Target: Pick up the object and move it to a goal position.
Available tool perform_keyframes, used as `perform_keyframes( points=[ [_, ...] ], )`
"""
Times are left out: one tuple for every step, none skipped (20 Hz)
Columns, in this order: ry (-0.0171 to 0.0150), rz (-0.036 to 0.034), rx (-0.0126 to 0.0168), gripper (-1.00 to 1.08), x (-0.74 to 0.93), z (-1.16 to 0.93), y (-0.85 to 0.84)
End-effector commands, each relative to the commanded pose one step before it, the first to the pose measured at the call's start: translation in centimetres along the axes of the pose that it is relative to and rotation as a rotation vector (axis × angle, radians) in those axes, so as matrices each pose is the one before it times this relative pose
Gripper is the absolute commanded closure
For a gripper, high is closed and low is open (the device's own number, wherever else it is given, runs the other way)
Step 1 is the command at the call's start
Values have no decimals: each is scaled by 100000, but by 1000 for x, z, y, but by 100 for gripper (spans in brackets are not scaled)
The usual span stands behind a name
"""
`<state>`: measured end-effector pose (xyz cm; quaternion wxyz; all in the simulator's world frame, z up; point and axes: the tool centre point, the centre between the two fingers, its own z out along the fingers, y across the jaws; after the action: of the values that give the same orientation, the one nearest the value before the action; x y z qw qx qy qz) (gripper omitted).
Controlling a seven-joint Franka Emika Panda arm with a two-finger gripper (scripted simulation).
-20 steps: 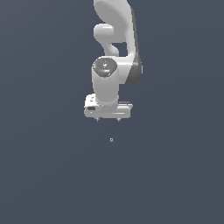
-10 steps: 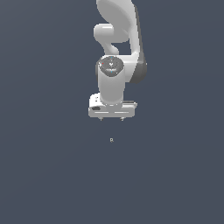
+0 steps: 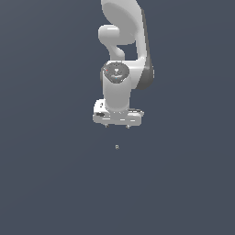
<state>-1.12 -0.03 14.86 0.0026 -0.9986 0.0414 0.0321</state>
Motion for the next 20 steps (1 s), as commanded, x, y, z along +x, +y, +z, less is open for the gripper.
perform_keyframes(
  points=[
    [91,4339,236,-92,169,305,-43],
    [49,2047,108,-92,80,141,-21],
    [52,2182,112,-92,85,150,-23],
    [55,2318,116,-92,89,159,-26],
    [58,2459,119,-92,93,169,-29],
    [61,2604,122,-92,97,179,-32],
    [65,2748,124,-92,102,189,-35],
    [68,2865,124,-92,105,197,-38],
    [69,2881,120,-92,103,199,-40],
    [71,2881,116,-92,102,198,-41],
    [72,2881,111,-92,101,198,-43],
    [74,2880,107,-92,99,198,-44],
    [76,2879,103,-92,97,198,-46],
    [79,2879,99,-92,96,198,-47],
    [82,2877,96,-92,94,198,-49],
    [85,2876,93,-92,92,198,-50],
    [88,2876,90,-92,91,197,-51],
    [92,2874,87,-92,89,197,-52],
    [96,2873,85,-92,88,197,-54],
    [99,2871,83,-92,86,197,-55]
  ],
)
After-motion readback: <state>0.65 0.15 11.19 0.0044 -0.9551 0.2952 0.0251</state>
